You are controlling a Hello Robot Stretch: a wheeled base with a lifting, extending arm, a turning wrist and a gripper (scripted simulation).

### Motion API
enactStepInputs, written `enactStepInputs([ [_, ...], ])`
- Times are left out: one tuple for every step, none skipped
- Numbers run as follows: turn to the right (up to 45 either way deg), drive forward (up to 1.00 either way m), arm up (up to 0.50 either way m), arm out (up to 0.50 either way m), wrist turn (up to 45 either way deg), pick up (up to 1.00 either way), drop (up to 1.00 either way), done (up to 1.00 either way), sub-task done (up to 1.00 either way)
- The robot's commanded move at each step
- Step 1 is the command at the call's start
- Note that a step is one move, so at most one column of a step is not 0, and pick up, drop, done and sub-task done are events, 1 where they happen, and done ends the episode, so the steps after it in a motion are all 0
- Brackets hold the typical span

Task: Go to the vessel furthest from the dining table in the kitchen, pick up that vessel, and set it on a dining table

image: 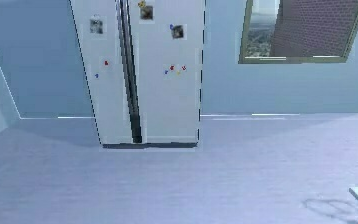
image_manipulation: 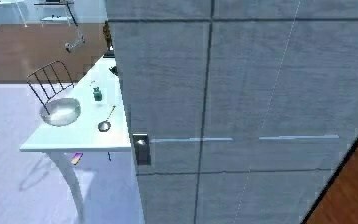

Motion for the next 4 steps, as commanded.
enactStepInputs([
  [45.0, 0.0, 0.0, 0.0, 0.0, 0.0, 0.0, 0.0, 0.0],
  [36.0, 0.0, 0.0, 0.0, 0.0, 0.0, 0.0, 0.0, 0.0],
  [0.0, 0.1, 0.0, 0.0, 0.0, 0.0, 0.0, 0.0, 0.0],
  [-45.0, 0.0, 0.0, 0.0, 0.0, 0.0, 0.0, 0.0, 0.0],
])
